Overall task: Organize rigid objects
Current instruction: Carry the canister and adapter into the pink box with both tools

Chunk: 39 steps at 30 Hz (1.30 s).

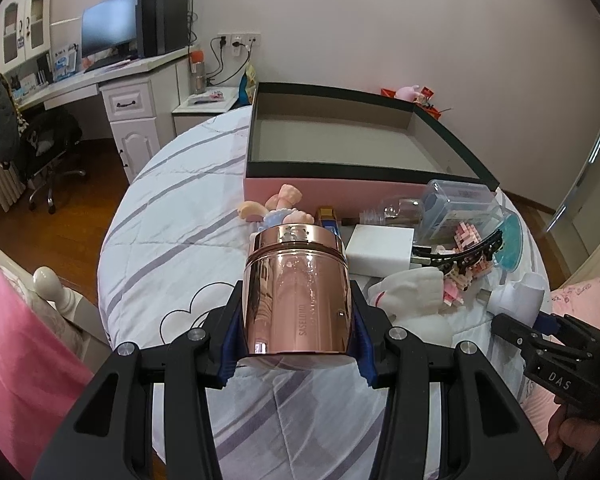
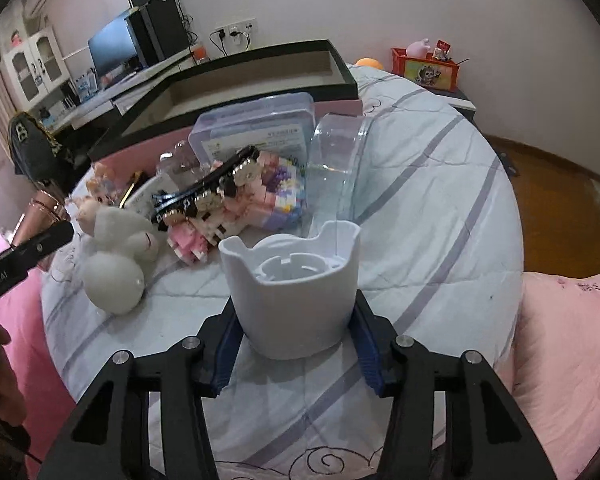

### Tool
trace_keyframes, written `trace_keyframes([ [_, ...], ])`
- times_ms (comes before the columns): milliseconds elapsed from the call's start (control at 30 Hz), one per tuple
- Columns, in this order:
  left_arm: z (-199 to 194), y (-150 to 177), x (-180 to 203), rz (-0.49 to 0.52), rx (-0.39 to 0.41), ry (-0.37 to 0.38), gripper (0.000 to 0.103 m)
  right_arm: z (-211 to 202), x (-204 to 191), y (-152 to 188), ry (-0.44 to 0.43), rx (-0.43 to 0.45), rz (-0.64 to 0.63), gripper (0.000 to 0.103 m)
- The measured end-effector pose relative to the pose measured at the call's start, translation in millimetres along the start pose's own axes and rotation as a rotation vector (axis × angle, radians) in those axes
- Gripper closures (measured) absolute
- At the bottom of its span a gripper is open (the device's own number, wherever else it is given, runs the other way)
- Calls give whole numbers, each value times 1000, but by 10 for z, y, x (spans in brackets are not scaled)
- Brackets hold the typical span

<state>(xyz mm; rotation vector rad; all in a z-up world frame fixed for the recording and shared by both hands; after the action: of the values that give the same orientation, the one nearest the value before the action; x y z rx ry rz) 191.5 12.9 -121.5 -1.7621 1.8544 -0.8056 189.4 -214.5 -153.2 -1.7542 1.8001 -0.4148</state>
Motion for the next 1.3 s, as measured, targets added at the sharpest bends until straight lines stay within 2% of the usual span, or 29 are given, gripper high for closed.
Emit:
trace_keyframes([
  [267,-51,-44,29,0,13,-6,56,-80,-76,-56,-55,25,-5,52],
  [467,-112,-116,47,5,30,-2,56,-263,-156,-182,-99,80,0,52],
  [600,-160,-286,88,19,56,-9,56,-459,-287,-478,-119,150,-36,52],
  [733,-175,-605,139,37,102,-24,56,-548,-408,-848,-125,217,-72,52],
  [867,-53,-973,181,41,132,-26,56,-388,-469,-1278,-127,237,-89,52],
  [1000,192,-1269,202,39,127,-22,56,-40,-480,-1575,-114,209,-80,52],
  [1133,554,-1422,216,48,81,-27,56,320,-458,-1742,-101,155,-67,52],
  [1300,1045,-1462,241,48,-24,-1,56,682,-466,-1798,-70,84,-69,51],
])
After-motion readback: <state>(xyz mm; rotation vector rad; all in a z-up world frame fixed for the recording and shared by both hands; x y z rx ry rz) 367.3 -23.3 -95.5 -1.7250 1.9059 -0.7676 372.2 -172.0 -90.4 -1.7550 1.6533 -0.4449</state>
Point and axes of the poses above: each gripper's, at about its wrist camera, not at the fingertips, and z roughly the way its jaws point, x to its right, y to its underside, the point moved 2 cm from there along z, roughly the way its jaws point, and after that the axes turned 4 degrees about z, right-handed, at the moved point
